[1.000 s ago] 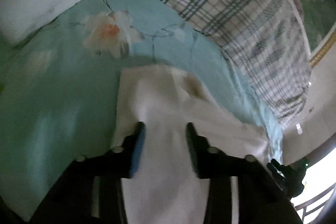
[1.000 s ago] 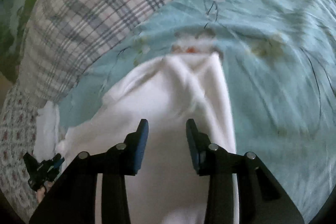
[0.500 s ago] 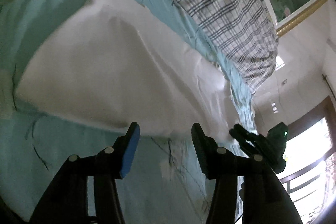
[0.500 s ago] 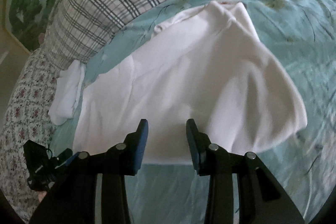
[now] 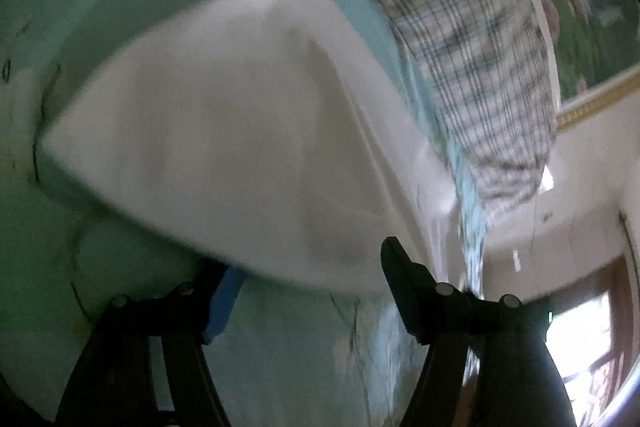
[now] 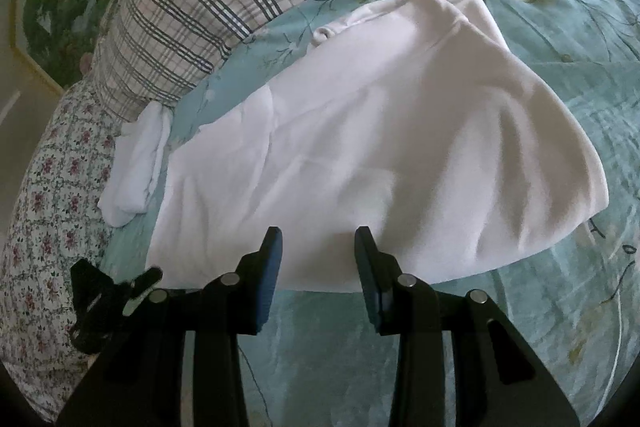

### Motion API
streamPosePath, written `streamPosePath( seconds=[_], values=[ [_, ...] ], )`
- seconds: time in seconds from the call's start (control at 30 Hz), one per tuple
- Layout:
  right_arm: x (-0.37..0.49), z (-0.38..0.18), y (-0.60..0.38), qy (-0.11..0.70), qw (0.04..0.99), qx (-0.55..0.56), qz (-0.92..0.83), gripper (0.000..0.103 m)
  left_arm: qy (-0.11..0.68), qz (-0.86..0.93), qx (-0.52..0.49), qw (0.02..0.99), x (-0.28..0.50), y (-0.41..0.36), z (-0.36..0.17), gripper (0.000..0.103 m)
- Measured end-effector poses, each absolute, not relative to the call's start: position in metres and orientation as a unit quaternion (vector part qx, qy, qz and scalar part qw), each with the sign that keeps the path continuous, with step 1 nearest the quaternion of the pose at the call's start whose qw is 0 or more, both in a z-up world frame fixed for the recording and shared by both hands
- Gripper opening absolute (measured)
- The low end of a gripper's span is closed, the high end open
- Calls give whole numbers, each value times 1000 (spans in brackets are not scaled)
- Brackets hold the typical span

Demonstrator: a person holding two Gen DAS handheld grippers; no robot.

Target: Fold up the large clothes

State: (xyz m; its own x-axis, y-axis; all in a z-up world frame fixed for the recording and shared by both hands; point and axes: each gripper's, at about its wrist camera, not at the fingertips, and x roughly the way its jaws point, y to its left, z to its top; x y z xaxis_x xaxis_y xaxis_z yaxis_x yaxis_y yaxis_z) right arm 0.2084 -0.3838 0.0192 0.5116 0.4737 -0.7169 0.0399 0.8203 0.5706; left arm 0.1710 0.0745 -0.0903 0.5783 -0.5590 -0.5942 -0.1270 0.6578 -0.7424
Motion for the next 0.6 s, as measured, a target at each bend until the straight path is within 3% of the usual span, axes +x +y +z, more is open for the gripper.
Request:
streamPosePath(
  seconds=[0.1, 0.13, 0.2, 0.27, 0.37, 0.6],
  values=[
    [214, 22, -376, 475, 827, 267, 139, 39, 421, -111, -409, 802, 183, 87, -93, 65],
    [218, 23, -371, 474, 827, 265, 145, 39, 418, -103, -409, 804, 186, 90, -93, 60],
    [227, 27, -358, 470, 830, 257, 156, 39, 416, -88, -408, 808, 190, 94, -96, 46],
    [241, 27, -341, 469, 832, 245, 170, 39, 417, -79, -406, 810, 193, 98, -99, 23],
    [268, 22, -308, 480, 823, 232, 198, 29, 412, -84, -417, 806, 192, 107, -104, 10],
    [310, -8, -236, 530, 800, 169, 226, 14, 384, -108, -360, 843, 192, 91, -65, 6]
  ],
)
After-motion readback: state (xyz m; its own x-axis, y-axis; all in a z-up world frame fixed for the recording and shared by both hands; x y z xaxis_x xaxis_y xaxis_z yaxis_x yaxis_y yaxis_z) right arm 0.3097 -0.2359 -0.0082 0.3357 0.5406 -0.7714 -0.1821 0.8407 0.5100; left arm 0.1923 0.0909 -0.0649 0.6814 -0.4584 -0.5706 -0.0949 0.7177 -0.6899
